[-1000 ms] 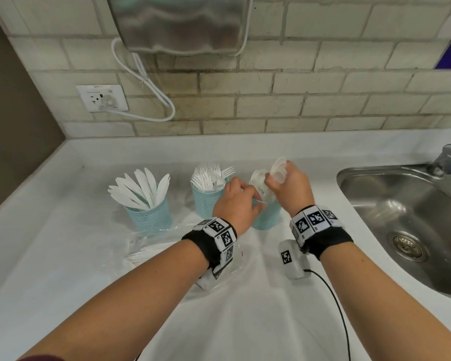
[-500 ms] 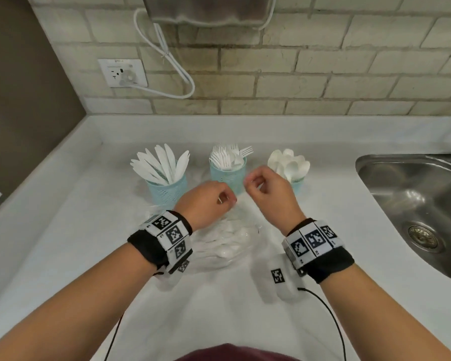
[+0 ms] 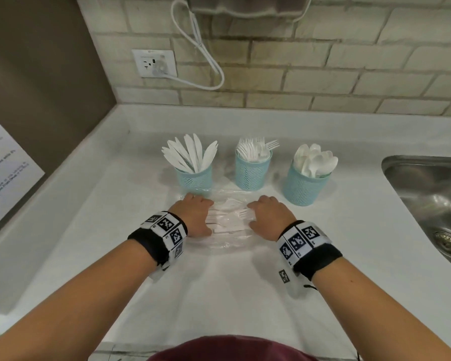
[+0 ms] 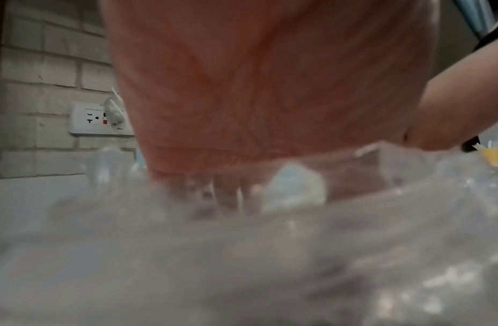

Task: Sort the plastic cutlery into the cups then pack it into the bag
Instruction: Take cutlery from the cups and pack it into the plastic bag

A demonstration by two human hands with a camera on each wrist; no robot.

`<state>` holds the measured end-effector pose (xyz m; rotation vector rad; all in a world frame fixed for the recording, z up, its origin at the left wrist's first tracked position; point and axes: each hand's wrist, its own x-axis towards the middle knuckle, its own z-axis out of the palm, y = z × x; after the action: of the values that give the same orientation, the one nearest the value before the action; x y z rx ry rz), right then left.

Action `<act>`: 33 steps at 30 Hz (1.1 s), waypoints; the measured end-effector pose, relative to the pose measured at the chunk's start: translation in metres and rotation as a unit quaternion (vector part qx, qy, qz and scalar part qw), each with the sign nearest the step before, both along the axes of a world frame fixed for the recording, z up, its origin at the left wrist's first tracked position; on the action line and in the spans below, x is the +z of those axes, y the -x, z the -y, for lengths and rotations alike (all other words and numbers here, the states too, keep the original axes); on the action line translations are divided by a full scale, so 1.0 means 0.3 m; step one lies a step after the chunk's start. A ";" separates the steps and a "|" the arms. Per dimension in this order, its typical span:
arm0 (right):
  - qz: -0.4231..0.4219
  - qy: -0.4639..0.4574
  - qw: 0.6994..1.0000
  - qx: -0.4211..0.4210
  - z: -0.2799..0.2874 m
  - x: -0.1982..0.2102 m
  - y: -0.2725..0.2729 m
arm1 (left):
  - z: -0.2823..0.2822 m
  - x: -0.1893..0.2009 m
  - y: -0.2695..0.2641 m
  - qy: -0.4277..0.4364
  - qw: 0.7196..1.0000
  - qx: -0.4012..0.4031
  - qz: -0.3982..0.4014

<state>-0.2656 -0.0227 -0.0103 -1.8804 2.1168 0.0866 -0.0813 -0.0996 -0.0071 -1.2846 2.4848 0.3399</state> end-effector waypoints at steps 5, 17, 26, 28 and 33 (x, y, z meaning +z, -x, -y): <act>-0.005 0.017 1.000 0.005 0.007 -0.004 -0.003 | 0.038 0.014 0.030 0.034 0.998 -0.038 0.033; 0.156 0.067 0.982 -0.076 0.001 -0.009 0.000 | 0.066 -0.030 0.041 -0.103 0.992 -0.015 -0.071; 0.209 0.130 0.968 -0.054 0.015 -0.016 -0.016 | 0.052 -0.036 0.039 0.016 0.995 -0.094 -0.024; 0.212 0.152 0.965 -0.036 0.013 -0.012 -0.016 | 0.053 -0.034 0.038 -0.005 0.996 -0.082 -0.037; 0.167 0.202 0.964 -0.037 -0.004 0.011 -0.005 | 0.068 -0.026 0.011 -0.041 0.989 -0.048 -0.130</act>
<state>-0.2640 -0.0215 -0.0070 -1.8516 2.0714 -0.6785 -0.0845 -0.1201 -0.0149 -1.1459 2.7040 0.6155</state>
